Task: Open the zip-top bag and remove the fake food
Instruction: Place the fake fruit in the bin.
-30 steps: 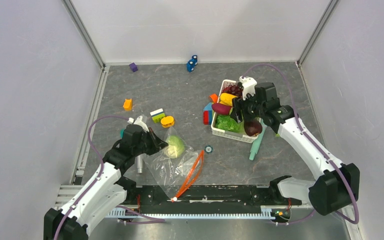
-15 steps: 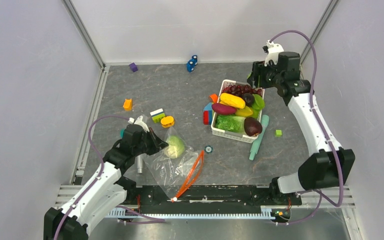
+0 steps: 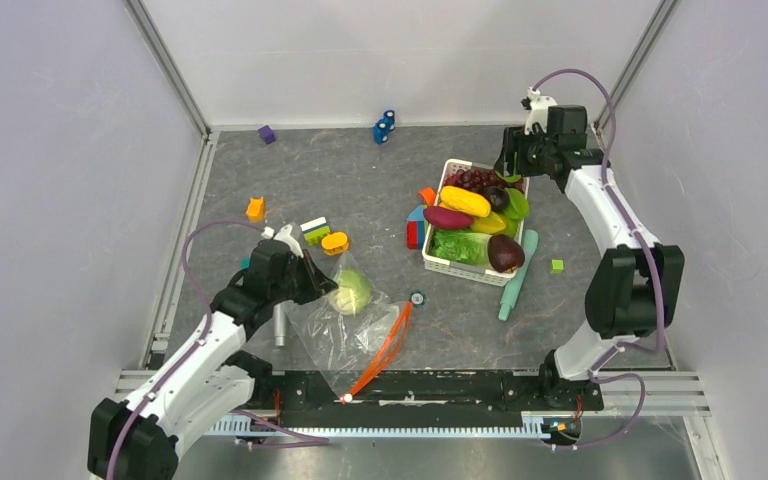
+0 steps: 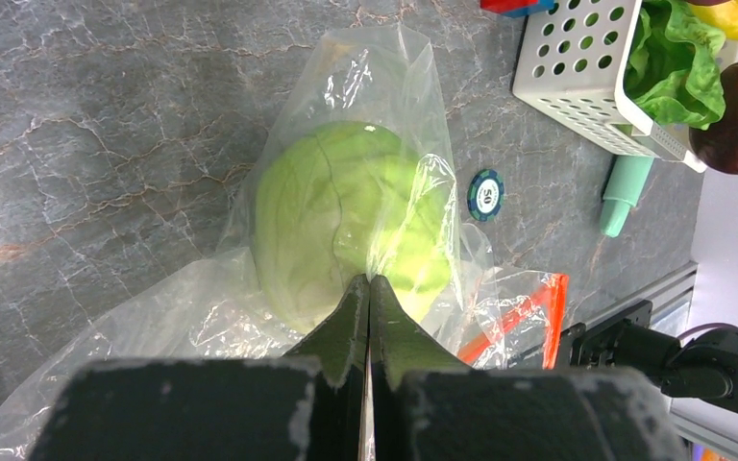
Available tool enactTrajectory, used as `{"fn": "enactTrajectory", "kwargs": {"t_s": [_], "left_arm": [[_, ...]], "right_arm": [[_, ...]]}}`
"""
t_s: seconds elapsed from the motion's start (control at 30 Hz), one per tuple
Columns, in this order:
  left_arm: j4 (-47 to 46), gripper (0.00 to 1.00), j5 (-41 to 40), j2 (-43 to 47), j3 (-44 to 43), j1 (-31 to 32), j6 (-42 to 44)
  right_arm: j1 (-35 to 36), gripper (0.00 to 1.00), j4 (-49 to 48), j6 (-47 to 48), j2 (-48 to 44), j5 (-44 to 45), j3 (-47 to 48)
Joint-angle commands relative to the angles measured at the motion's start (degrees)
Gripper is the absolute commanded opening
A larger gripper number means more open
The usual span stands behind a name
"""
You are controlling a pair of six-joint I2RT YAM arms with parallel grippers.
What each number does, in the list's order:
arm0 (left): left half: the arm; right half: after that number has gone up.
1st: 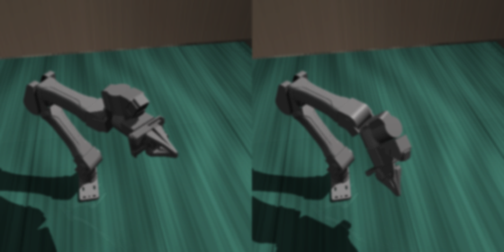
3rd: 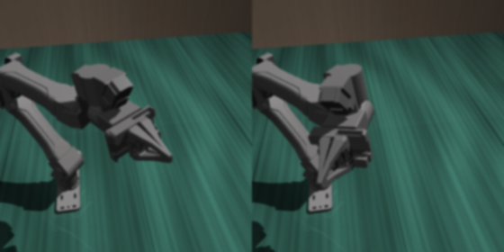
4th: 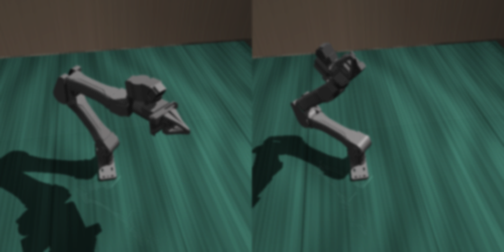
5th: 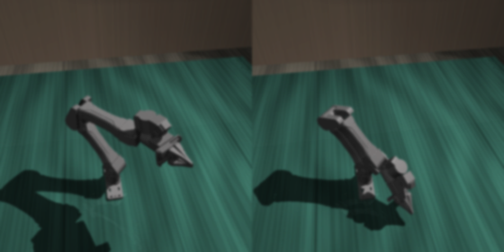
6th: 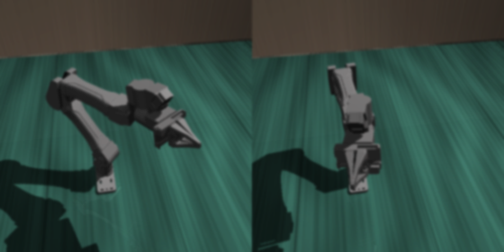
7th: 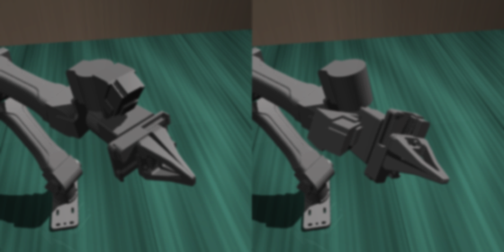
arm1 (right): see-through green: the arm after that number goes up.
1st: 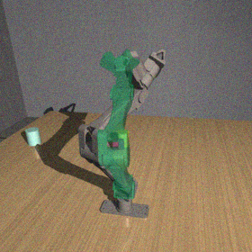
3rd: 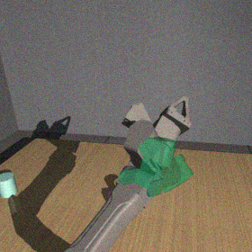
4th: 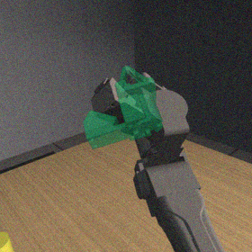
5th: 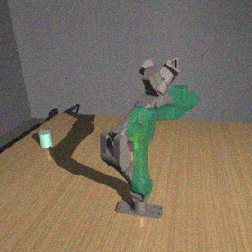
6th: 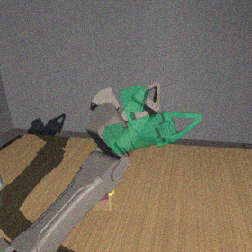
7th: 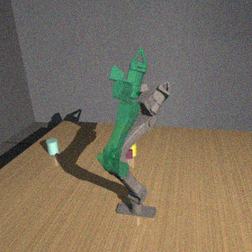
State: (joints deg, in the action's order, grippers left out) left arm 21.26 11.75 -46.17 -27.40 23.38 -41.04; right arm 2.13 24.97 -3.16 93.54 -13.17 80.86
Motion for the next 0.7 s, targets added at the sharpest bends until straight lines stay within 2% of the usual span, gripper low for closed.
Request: {"fn": "enactTrajectory", "kwargs": {"t_s": [0.0, 0.23, 0.67], "left_arm": [[0.6, 0.02, -0.3, -1.8, -0.9, 0.2, 3.7], [-0.8, 0.02, -0.4, -3.6, -0.1, 0.1, 4.2], [-1.6, 0.02, 0.1, -3.9, 0.5, 0.1, 4.0]], "right_arm": [[-0.3, 0.3, -3.2, 1.6, 4.4, -3.1, 5.5], [-0.3, 0.3, 0.8, 5.1, 12.8, -5.2, 13.3], [-0.3, 0.3, 1.6, 6.3, 13.9, -0.3, 8.0]]}}
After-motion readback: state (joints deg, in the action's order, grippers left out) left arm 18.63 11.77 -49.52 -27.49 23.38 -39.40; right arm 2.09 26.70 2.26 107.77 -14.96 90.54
